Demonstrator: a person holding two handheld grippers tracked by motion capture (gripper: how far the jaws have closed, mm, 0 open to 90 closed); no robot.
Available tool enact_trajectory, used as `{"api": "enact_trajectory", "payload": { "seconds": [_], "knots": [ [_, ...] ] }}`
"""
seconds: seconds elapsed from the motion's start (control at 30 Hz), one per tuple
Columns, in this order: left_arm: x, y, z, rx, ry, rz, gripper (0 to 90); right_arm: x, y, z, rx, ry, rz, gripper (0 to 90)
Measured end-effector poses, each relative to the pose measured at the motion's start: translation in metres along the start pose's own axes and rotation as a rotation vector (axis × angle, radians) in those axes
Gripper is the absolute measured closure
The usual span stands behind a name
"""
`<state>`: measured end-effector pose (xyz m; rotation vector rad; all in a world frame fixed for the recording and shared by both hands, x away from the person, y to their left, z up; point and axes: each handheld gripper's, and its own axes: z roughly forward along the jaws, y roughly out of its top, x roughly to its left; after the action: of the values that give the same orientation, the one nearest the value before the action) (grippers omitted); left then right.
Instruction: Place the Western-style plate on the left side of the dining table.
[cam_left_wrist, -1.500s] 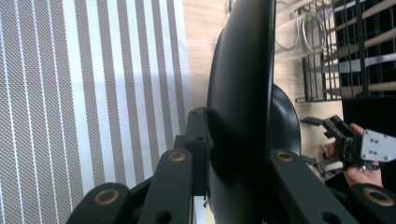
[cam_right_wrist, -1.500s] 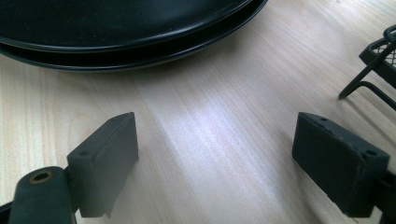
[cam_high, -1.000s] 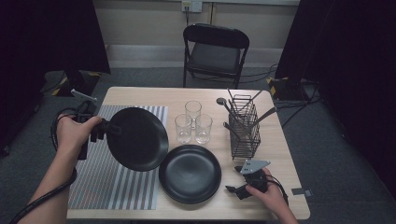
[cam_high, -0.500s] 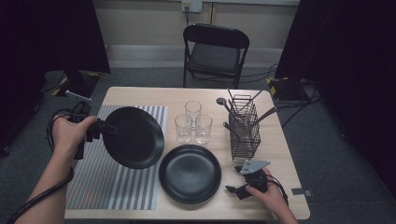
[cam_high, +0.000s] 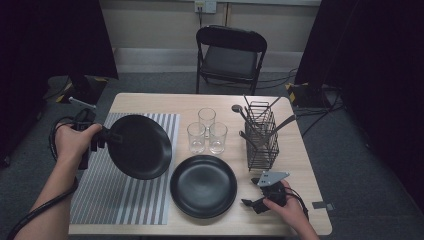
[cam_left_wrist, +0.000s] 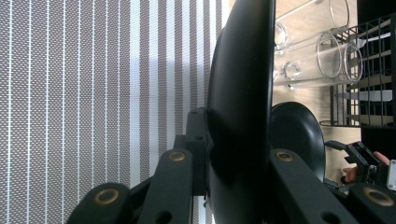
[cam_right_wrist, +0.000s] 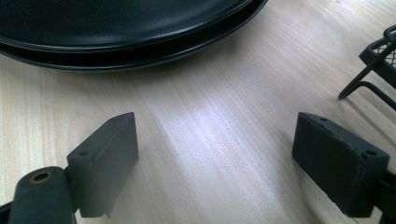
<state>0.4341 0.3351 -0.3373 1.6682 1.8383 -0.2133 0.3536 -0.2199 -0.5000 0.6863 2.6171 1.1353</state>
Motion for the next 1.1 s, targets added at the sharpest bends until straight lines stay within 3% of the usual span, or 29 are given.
{"api": "enact_trajectory", "payload": {
  "seconds": [0.1,0.2,0.23,0.27,0.33,0.4,0.63,0.77,1.1],
  "knots": [
    [0.003,0.001,0.003,-0.006,0.000,-0.012,78.2,0.000,0.000,0.000,0.000,-0.001,0.001,13.6],
    [0.007,0.002,0.004,0.014,-0.002,0.011,78.2,0.000,0.000,0.000,-0.001,0.000,-0.002,13.5],
    [0.006,0.002,0.006,-0.005,0.004,-0.017,78.2,0.000,0.000,0.000,0.000,0.000,0.000,13.6],
    [0.008,0.003,0.006,0.015,0.001,0.007,78.1,0.000,0.000,0.000,0.000,0.000,0.000,13.5],
    [0.008,0.003,0.008,0.006,-0.002,-0.021,78.2,0.000,0.000,0.000,0.000,0.000,0.000,13.6],
    [0.012,0.004,0.009,0.019,0.000,-0.001,78.1,0.000,0.000,0.000,0.000,0.001,-0.002,13.6],
    [0.013,0.002,0.016,0.008,0.011,-0.023,78.1,0.000,0.000,0.000,0.000,0.001,-0.001,13.6],
    [0.015,0.002,0.018,0.025,0.007,-0.010,78.0,0.000,0.000,0.000,0.001,0.000,-0.001,13.6],
    [0.018,0.000,0.024,0.027,0.022,-0.025,77.2,0.000,0.000,0.000,0.000,0.000,-0.001,13.6]
  ]
}}
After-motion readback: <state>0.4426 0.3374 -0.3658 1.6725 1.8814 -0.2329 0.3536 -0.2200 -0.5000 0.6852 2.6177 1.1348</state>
